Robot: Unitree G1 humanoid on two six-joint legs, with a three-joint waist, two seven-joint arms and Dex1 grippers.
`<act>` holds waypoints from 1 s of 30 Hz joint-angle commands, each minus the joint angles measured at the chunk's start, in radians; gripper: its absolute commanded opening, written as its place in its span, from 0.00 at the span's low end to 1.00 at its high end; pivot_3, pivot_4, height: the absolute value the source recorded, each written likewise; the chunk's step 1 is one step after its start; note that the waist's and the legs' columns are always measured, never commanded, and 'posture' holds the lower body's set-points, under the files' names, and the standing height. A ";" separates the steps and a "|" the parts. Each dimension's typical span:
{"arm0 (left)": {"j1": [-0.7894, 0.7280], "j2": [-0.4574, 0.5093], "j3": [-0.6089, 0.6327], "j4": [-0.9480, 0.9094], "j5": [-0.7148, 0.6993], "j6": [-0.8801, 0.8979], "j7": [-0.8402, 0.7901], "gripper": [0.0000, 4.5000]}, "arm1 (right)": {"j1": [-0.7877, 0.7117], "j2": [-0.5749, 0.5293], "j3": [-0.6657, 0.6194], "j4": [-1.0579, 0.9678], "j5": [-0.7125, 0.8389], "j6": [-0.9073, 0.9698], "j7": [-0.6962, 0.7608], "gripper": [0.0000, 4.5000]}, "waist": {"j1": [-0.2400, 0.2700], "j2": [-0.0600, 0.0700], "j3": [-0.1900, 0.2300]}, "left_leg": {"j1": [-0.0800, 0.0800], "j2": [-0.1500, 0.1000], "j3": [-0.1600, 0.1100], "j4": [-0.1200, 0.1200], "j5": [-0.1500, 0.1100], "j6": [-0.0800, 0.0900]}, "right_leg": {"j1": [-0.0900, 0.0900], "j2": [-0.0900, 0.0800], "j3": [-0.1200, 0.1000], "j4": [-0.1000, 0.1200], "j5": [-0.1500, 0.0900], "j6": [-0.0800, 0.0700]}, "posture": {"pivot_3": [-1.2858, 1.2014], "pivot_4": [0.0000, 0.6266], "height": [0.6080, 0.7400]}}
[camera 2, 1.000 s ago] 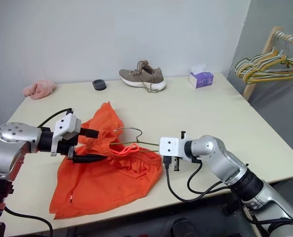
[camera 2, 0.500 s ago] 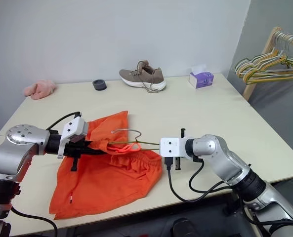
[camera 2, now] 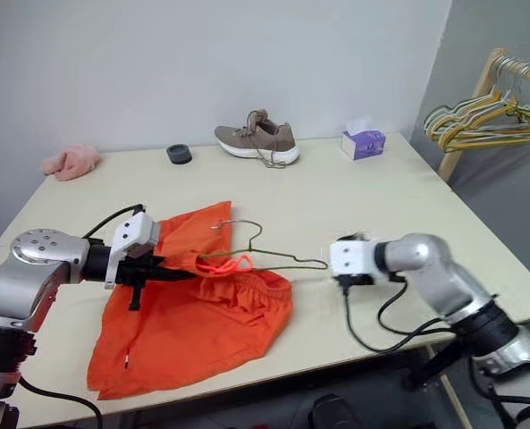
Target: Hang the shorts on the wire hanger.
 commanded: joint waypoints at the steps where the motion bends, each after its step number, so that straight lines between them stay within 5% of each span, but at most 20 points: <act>1: -0.029 -0.021 0.061 0.008 -0.023 0.013 0.050 0.00 | 0.082 -0.006 -0.108 -0.129 0.157 0.256 0.075 1.00 | -0.001 0.000 0.000 | 0.000 0.000 -0.001 0.000 0.000 0.000 | 0.001 0.000 0.000 0.000 0.000 0.000 | 0.40 0.00 1.00; 7: -0.064 -0.066 0.105 -0.004 -0.088 0.105 0.093 0.00 | 0.164 0.208 -0.226 -0.330 0.420 0.804 -0.030 1.00 | -0.017 0.000 0.000 | 0.002 0.001 -0.003 0.000 0.000 0.000 | 0.002 0.000 -0.001 0.002 0.000 0.000 | 0.40 0.00 1.00; 14: -0.062 -0.049 0.115 -0.031 -0.121 0.157 0.094 0.00 | 0.156 0.499 -0.318 -0.324 0.511 1.150 -0.249 1.00 | -0.011 0.000 -0.001 | 0.002 -0.001 -0.003 0.001 0.001 0.000 | 0.002 0.001 0.000 0.002 0.000 0.000 | 0.41 0.00 1.00; 28: -0.051 -0.049 0.117 -0.038 -0.128 0.160 0.109 0.00 | 0.092 0.721 -0.319 -0.168 0.585 1.223 -0.409 1.00 | -0.009 0.000 0.000 | 0.000 0.000 -0.003 0.000 0.001 0.000 | 0.000 0.001 -0.001 0.001 0.000 0.000 | 0.41 0.00 1.00; 30: -0.044 -0.050 0.121 -0.042 -0.130 0.160 0.113 0.00 | 0.094 0.722 -0.298 -0.153 0.576 1.187 -0.428 0.92 | -0.009 0.000 -0.001 | -0.001 0.000 -0.002 -0.001 0.001 0.000 | 0.000 0.001 -0.001 0.001 0.000 0.000 | 0.41 0.00 1.00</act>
